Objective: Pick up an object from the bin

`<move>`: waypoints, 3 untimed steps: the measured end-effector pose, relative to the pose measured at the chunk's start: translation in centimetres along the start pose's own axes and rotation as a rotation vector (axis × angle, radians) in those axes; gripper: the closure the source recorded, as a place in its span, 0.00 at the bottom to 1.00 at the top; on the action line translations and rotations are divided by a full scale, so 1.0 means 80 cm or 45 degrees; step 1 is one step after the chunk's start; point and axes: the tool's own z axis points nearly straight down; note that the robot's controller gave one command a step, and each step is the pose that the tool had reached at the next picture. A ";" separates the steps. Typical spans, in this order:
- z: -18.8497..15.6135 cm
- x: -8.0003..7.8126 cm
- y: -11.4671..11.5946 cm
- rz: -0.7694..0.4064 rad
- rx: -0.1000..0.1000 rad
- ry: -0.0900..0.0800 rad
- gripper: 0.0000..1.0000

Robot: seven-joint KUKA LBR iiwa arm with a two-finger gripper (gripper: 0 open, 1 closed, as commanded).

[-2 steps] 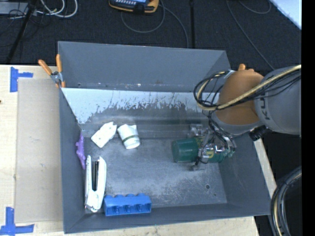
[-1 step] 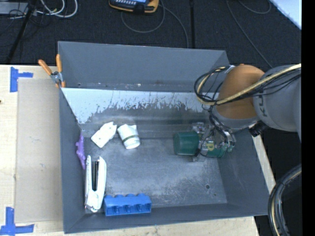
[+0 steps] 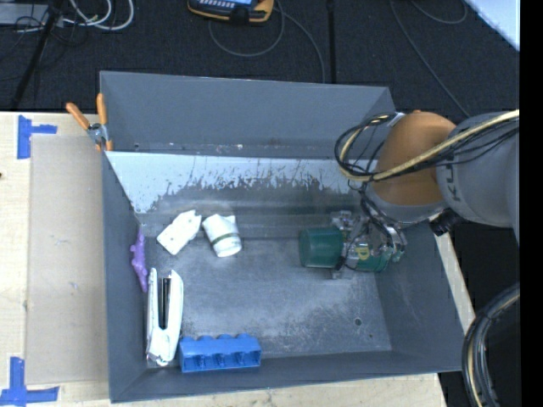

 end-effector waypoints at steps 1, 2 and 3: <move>-0.005 0.002 0.000 -0.001 -0.001 0.007 1.00; -0.023 0.002 0.000 -0.001 -0.001 0.007 1.00; -0.037 0.001 0.000 -0.001 -0.001 0.000 1.00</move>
Offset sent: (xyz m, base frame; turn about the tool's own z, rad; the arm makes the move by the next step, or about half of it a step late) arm 0.0000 0.0000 0.0452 0.0000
